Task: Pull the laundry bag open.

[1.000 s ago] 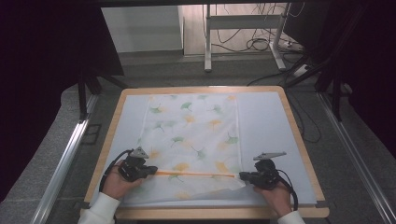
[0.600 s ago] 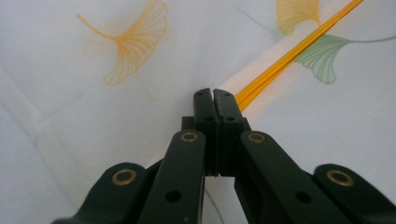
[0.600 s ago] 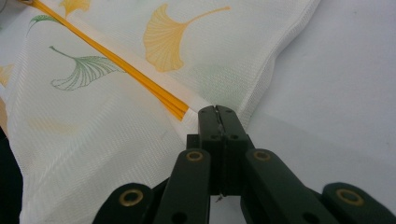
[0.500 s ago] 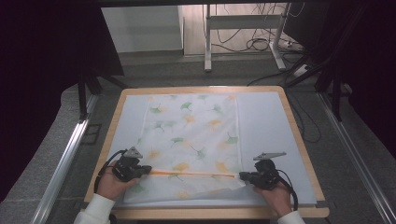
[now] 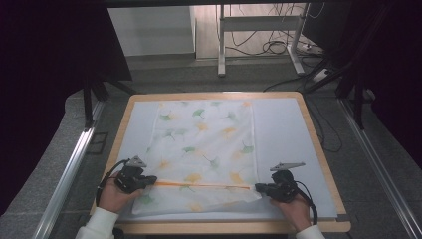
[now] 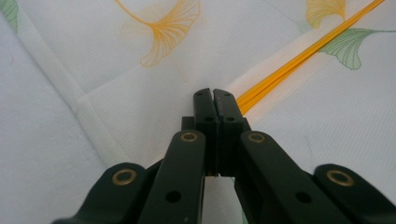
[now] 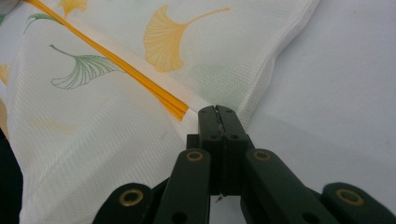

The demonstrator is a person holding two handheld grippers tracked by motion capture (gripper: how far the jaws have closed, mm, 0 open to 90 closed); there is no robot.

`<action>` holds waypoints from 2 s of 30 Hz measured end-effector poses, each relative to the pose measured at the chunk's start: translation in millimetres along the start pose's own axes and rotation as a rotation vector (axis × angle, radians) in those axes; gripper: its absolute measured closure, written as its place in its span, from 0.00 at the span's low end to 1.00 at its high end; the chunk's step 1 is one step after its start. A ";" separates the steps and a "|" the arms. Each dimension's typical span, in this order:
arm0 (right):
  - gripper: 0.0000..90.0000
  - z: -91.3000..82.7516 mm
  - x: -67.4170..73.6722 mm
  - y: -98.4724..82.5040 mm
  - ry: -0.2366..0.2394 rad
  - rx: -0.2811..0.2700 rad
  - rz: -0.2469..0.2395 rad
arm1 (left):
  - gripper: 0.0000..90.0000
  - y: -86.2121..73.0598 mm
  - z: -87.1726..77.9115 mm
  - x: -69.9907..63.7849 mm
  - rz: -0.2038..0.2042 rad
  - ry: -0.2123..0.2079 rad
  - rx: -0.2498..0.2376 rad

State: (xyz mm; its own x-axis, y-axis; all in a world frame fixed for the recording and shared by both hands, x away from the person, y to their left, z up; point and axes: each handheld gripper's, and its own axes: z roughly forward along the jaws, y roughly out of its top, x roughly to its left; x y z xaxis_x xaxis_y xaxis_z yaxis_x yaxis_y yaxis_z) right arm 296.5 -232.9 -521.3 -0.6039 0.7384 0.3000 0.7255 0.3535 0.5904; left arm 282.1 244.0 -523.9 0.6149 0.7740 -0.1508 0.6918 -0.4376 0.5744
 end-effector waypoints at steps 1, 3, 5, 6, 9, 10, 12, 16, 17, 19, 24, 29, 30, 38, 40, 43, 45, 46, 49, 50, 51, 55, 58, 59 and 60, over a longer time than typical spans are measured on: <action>1.00 0.0 0.0 0.0 0.000 0.000 0.000 | 1.00 -0.2 0.0 0.3 -0.004 0.000 -0.002; 1.00 0.1 0.1 0.1 -0.002 0.000 -0.001 | 1.00 -0.5 -0.3 0.9 -0.003 0.001 -0.003; 1.00 0.0 0.1 0.1 -0.001 0.001 -0.001 | 1.00 -1.0 -0.8 1.3 -0.006 0.003 -0.001; 1.00 0.1 0.0 0.1 -0.001 0.000 -0.001 | 1.00 -1.2 -1.1 1.6 -0.008 0.007 0.000; 1.00 0.0 0.0 0.2 0.000 0.000 -0.001 | 1.00 -3.3 -3.1 4.2 -0.016 0.008 0.000; 1.00 0.1 -0.1 0.2 0.002 0.000 -0.001 | 1.00 -4.1 -3.8 5.2 -0.020 0.007 0.000; 1.00 0.2 -0.1 0.2 0.001 0.000 -0.002 | 1.00 -5.9 -5.0 7.3 -0.025 0.017 0.003; 1.00 0.1 0.6 0.4 -0.003 0.003 -0.001 | 1.00 -10.8 -9.1 11.8 -0.043 0.023 -0.001; 1.00 0.1 0.7 0.4 -0.004 0.003 -0.002 | 1.00 -12.2 -9.7 12.7 -0.049 0.020 -0.006; 1.00 0.1 0.6 0.5 -0.003 0.004 -0.001 | 1.00 -14.7 -11.3 14.4 -0.052 0.023 -0.004; 1.00 0.1 0.7 0.4 -0.004 0.003 -0.003 | 1.00 -24.3 -16.6 20.7 -0.082 0.009 -0.027; 1.00 0.1 1.3 0.4 -0.007 0.003 -0.006 | 1.00 -25.3 -17.5 20.7 -0.080 0.015 -0.028; 1.00 0.1 1.4 0.4 -0.007 0.003 -0.005 | 1.00 -25.3 -17.7 20.4 -0.079 0.017 -0.028; 1.00 0.3 1.2 0.5 -0.009 0.002 -0.003 | 1.00 -26.3 -20.1 22.0 -0.085 0.006 -0.038; 1.00 0.4 1.0 0.5 -0.006 0.002 -0.003 | 1.00 -27.2 -20.3 22.3 -0.084 0.008 -0.036; 1.00 0.2 1.0 0.7 -0.006 0.005 -0.005 | 1.00 -28.4 -20.8 22.8 -0.086 0.005 -0.039; 1.00 0.2 1.1 0.8 -0.007 0.006 -0.006 | 1.00 -28.2 -20.8 22.5 -0.080 0.013 -0.033; 1.00 0.3 1.0 0.8 -0.006 0.006 -0.005 | 1.00 -28.3 -21.0 22.7 -0.082 0.011 -0.035; 1.00 0.3 1.0 0.9 -0.007 0.006 -0.006 | 1.00 -28.9 -21.2 23.5 -0.083 0.007 -0.035; 1.00 0.3 1.0 0.9 -0.006 0.006 -0.006 | 1.00 -29.0 -21.4 23.6 -0.081 0.007 -0.035; 1.00 0.3 1.0 0.9 -0.006 0.006 -0.007 | 1.00 -29.3 -21.6 23.6 -0.080 0.006 -0.038; 1.00 0.3 1.1 1.0 -0.005 0.006 -0.004 | 1.00 -31.6 -22.9 24.4 -0.083 0.002 -0.045; 1.00 0.3 1.2 1.1 -0.006 0.006 -0.007 | 1.00 -31.7 -23.0 24.4 -0.082 0.002 -0.045; 1.00 0.3 1.2 1.1 -0.007 0.007 -0.007 | 1.00 -31.6 -22.9 24.3 -0.082 0.002 -0.045; 1.00 0.3 1.2 1.1 -0.007 0.007 -0.007 | 1.00 -31.5 -22.5 24.4 -0.083 0.002 -0.045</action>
State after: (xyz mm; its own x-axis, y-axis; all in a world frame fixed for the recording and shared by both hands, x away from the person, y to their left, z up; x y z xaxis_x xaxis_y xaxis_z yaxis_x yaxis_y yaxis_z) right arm 296.6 -231.4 -520.5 -0.6067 0.7398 0.2908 0.7235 0.3624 0.5875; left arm 266.7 287.0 -527.6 0.5556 0.8076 -0.1977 0.7223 -0.3510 0.5959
